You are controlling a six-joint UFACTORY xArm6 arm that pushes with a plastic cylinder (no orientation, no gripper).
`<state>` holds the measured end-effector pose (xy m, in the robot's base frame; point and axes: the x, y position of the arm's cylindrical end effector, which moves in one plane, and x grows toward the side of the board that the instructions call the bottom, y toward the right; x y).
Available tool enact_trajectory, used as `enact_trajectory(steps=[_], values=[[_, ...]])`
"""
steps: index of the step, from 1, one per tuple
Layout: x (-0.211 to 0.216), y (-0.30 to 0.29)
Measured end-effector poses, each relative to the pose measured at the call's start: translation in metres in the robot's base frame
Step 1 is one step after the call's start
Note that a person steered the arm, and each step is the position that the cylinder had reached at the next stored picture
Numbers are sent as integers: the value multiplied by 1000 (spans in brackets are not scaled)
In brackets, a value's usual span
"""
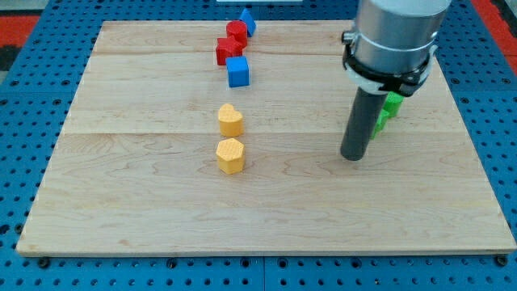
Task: Separate the red circle and blue triangle
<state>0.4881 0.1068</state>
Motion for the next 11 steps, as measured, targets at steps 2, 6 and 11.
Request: enact_trajectory(steps=[2, 6, 11], values=[[-113, -66], [-265, -66], [-276, -127]])
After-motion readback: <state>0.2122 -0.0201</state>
